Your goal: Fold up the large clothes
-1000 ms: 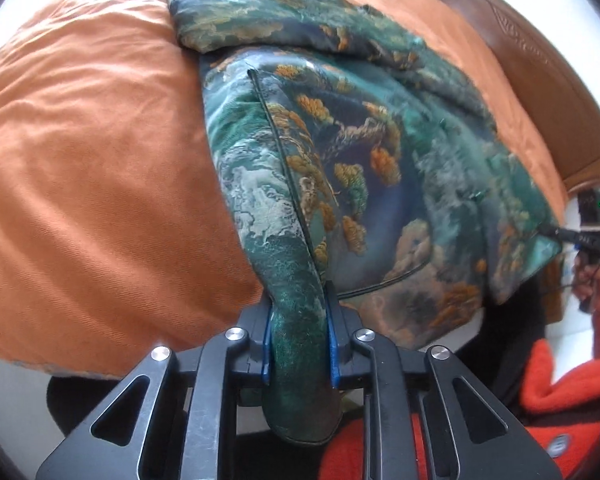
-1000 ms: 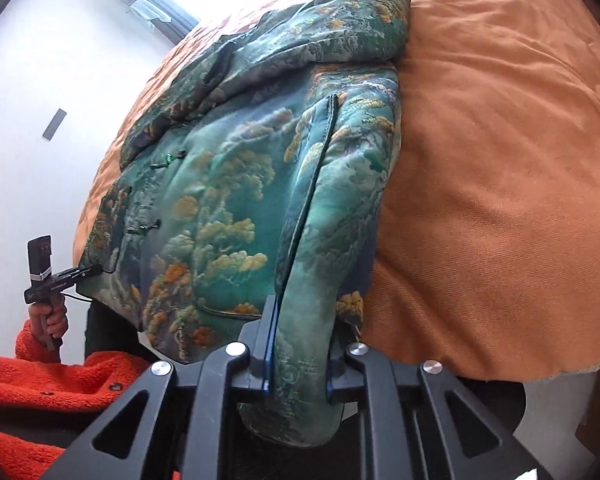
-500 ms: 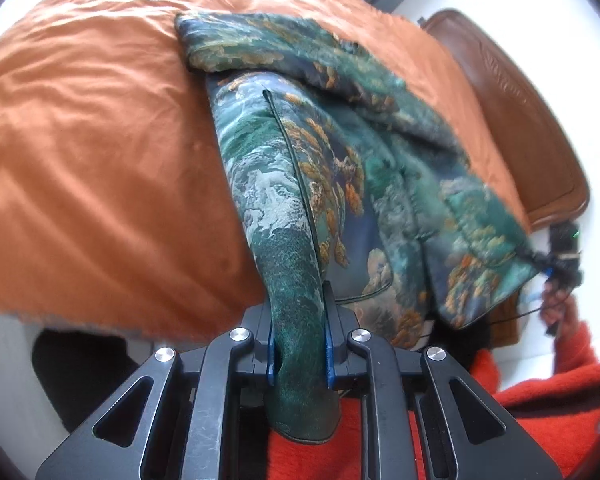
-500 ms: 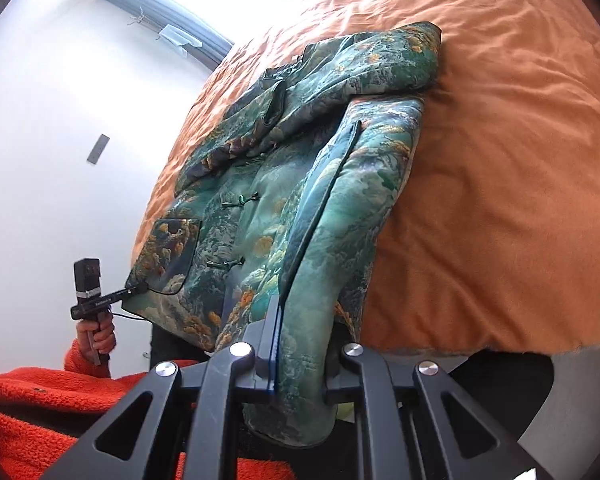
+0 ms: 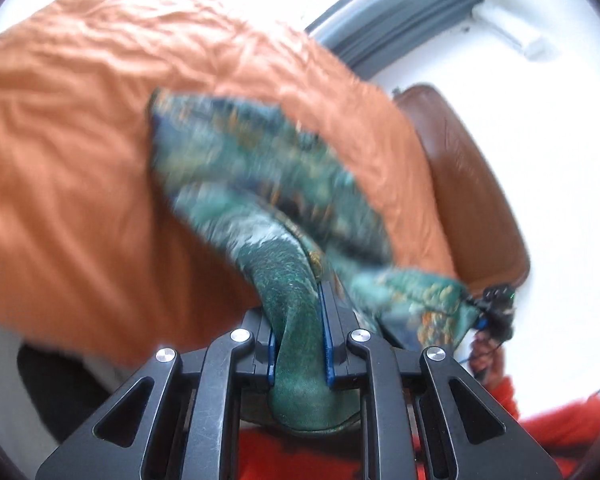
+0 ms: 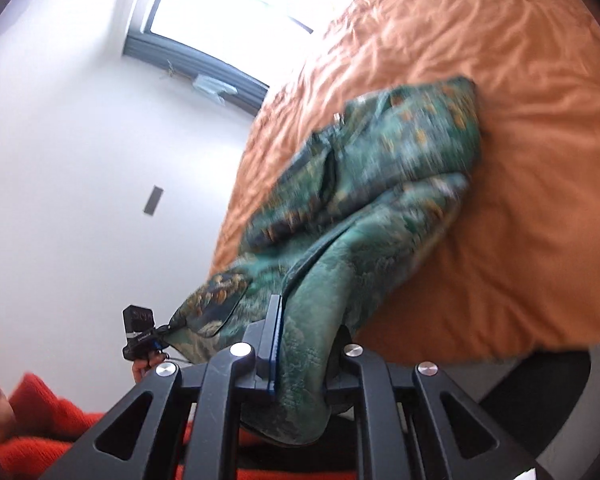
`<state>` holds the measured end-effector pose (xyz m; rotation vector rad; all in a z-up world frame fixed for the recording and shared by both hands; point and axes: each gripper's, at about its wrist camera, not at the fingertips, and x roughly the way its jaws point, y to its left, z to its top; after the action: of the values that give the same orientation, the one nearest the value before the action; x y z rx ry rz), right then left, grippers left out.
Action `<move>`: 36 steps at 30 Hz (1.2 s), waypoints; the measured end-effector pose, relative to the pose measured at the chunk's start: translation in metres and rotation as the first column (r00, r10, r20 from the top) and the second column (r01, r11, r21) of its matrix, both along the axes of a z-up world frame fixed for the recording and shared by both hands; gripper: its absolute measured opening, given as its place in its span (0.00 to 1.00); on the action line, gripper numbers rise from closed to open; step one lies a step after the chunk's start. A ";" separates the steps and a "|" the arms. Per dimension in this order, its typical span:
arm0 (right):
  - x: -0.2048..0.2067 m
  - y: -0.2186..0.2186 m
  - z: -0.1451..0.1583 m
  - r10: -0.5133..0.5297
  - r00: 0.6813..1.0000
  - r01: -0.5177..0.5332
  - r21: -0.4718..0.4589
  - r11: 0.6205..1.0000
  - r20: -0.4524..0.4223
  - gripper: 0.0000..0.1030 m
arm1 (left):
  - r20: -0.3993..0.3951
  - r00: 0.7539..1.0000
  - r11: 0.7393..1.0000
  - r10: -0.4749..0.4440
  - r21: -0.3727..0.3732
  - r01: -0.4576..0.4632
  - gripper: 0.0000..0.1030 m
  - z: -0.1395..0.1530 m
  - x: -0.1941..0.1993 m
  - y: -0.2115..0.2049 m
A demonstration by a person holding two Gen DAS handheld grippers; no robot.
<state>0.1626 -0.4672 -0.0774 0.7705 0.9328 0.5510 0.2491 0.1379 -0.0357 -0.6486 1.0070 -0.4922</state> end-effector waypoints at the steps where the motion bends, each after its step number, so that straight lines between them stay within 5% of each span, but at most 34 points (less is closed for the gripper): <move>1: 0.015 -0.005 0.006 -0.012 1.000 0.012 -0.008 1.000 0.020 0.13 | 0.010 1.000 1.000 0.007 0.001 -0.007 0.15 0.005 0.020 0.001; 6: 0.100 -0.019 0.021 -0.063 0.995 0.064 -0.010 0.998 0.082 0.13 | 0.023 0.998 0.998 0.057 0.016 -0.058 0.16 0.010 0.127 0.003; 11: 0.189 -0.038 0.001 -0.128 0.990 0.128 0.002 0.992 0.054 0.13 | -0.036 0.995 0.994 0.094 0.065 -0.092 0.16 -0.024 0.226 -0.012; 18: 0.272 -0.048 -0.081 -0.195 0.976 0.200 0.035 0.979 -0.100 0.16 | -0.156 0.979 0.984 0.128 0.142 -0.106 0.26 -0.090 0.283 -0.028; 23: 0.284 -0.063 -0.131 -0.230 0.942 0.275 0.171 0.946 -0.243 0.27 | -0.228 0.966 0.991 0.121 -0.030 -0.131 0.62 -0.109 0.289 -0.007; 25: 0.285 -0.070 -0.138 -0.245 0.934 0.308 0.240 0.921 -0.261 0.51 | -0.195 0.970 0.985 0.142 -0.069 -0.159 0.85 -0.099 0.287 0.006; 28: 0.279 -0.086 -0.124 -0.301 0.929 0.354 0.280 0.892 -0.215 0.64 | -0.140 0.970 0.973 0.198 -0.089 -0.212 0.93 -0.083 0.277 0.030; 31: 0.273 -0.099 -0.100 -0.358 0.922 0.385 0.236 0.892 -0.148 0.72 | -0.073 0.984 0.986 0.164 -0.013 -0.166 0.94 -0.076 0.266 0.030; 34: 0.272 -0.087 -0.079 -0.321 0.944 0.323 0.027 0.946 -0.074 0.72 | -0.043 0.998 0.986 0.033 0.163 -0.026 0.95 -0.082 0.258 -0.001; 36: 0.275 -0.062 -0.074 -0.246 0.968 0.239 -0.125 0.963 -0.041 0.72 | -0.046 0.998 0.958 -0.032 0.285 0.044 0.94 -0.096 0.257 -0.029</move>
<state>0.4377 -0.5294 -0.1514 0.7819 0.8993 0.2570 0.5064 0.1088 -0.1317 -0.3822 1.1061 -0.3579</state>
